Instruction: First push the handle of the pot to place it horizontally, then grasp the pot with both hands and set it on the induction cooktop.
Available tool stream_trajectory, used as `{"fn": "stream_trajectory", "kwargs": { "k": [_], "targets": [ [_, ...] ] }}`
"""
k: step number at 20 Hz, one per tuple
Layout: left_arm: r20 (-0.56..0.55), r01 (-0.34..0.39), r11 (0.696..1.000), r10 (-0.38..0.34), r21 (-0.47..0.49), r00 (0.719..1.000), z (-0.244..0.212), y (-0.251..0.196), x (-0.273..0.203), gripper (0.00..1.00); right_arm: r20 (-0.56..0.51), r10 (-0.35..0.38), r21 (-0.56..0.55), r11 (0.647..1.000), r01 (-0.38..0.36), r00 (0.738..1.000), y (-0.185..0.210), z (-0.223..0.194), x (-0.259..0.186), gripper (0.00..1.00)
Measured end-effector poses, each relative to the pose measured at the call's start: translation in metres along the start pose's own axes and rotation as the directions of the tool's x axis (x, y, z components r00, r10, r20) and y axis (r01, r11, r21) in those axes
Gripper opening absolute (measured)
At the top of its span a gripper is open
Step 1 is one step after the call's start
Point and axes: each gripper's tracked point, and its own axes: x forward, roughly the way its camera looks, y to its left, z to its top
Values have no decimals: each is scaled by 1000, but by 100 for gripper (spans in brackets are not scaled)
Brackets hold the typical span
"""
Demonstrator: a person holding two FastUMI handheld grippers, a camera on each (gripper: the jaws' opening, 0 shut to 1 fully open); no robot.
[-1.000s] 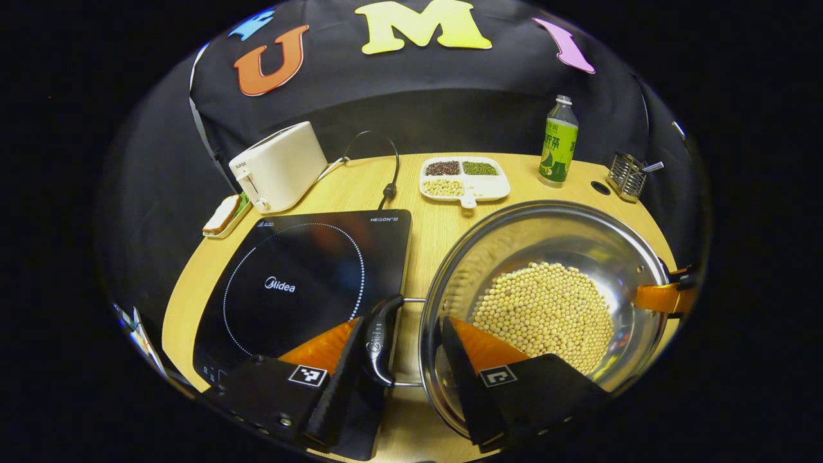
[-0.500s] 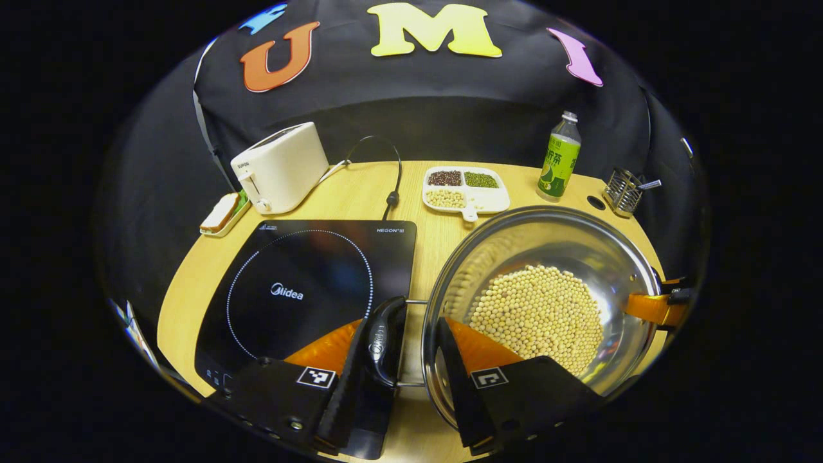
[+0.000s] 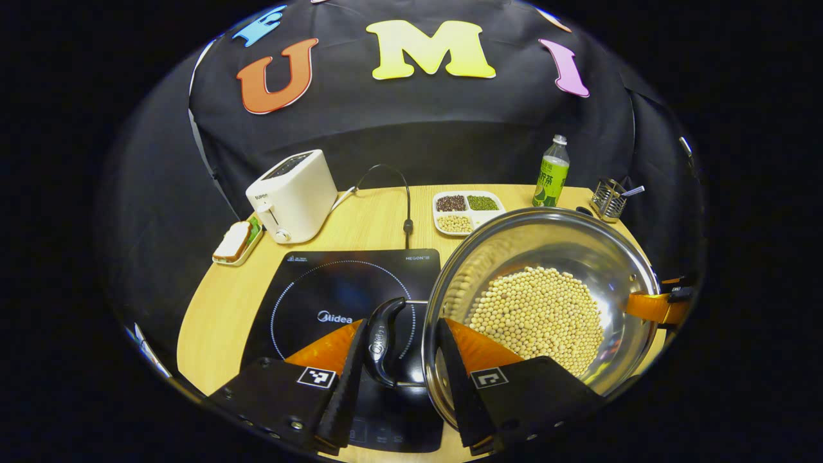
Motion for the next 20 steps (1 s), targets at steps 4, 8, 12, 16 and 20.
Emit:
{"fn": "stream_trajectory", "kwargs": {
  "k": [4,8,12,16,20],
  "targets": [
    [16,14,1000,-14,19,1000,1,32,-13,61,12,-9,23,1000,8,1000,34,-11,-16,59],
    [19,11,1000,-12,22,1000,-3,64,-21,61,12,-9,30,999,9,1000,67,-18,-22,59],
    [15,-2,1000,2,16,1000,-8,96,-24,61,3,3,26,1000,-3,1000,102,-23,-19,59],
    [7,-19,1000,19,13,1000,-12,129,-22,61,-11,14,25,1000,-14,1000,136,-26,-12,59],
    [-9,-31,999,31,18,999,-13,159,-15,61,-32,24,35,999,-23,999,168,-27,-1,59]
  ]
}}
